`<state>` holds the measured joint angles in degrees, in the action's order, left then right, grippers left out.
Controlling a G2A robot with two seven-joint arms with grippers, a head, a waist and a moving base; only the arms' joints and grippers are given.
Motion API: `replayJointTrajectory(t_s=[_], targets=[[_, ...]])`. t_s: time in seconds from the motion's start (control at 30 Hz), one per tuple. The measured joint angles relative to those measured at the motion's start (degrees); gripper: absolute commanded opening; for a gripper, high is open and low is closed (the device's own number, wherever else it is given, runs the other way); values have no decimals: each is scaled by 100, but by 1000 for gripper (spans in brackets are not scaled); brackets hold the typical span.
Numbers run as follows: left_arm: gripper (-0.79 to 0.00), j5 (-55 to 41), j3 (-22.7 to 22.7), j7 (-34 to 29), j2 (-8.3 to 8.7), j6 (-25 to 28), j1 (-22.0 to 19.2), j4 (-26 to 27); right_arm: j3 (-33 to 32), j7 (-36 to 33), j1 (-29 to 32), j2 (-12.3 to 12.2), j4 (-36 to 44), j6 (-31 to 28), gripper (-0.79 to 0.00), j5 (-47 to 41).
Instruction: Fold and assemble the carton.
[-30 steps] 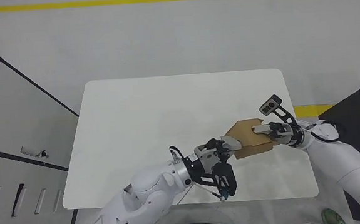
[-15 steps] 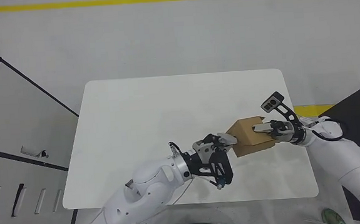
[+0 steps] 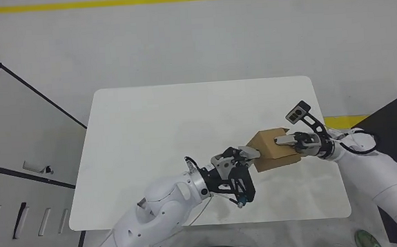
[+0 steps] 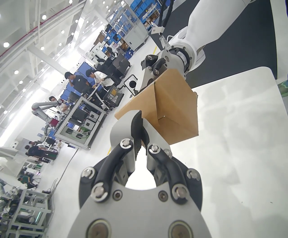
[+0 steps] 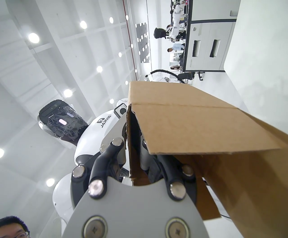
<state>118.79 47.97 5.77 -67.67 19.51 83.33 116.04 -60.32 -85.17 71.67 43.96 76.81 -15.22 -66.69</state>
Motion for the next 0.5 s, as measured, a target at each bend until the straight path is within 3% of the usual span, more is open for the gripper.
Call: replayJointTrajectory(t_s=[0.5], targets=[[-785, 167, -316, 118, -50, 236, -268, -225, -216, -283, -28, 110, -56, -106, -785, 313]])
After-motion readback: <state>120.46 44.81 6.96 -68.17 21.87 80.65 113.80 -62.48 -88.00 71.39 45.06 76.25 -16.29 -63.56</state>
